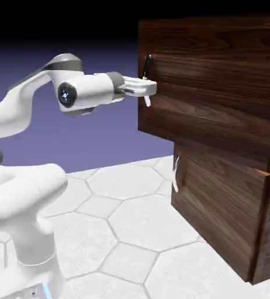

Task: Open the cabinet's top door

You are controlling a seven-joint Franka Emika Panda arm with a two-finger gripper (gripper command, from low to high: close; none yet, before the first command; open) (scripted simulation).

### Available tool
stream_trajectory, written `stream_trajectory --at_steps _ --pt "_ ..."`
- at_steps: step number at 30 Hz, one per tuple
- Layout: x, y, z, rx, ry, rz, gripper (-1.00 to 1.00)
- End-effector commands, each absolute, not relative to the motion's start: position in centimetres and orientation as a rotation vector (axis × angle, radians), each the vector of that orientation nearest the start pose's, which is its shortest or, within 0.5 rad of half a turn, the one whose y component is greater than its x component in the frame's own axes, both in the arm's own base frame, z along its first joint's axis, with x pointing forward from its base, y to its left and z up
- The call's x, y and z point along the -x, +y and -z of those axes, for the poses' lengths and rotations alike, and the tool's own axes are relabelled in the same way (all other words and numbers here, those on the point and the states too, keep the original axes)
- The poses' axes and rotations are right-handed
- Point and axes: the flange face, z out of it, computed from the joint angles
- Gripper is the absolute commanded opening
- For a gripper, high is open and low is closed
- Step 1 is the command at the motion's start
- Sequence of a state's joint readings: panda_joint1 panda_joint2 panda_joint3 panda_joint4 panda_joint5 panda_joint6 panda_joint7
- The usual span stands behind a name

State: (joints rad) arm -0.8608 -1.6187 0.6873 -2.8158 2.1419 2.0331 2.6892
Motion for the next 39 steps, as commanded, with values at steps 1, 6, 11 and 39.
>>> stream_trajectory --at_steps 1,6,11,39 --pt "-26.9 7.2 -58.2 -0.267 1.635 -0.968 -1.00" --pt "-24.1 4.0 -58.2 -0.188 1.661 -1.041 -1.00" --pt "-21.8 1.0 -58.2 -0.118 1.681 -1.105 -1.00" --pt "-14.5 -23.0 -58.2 0.391 1.763 -1.523 -1.00"
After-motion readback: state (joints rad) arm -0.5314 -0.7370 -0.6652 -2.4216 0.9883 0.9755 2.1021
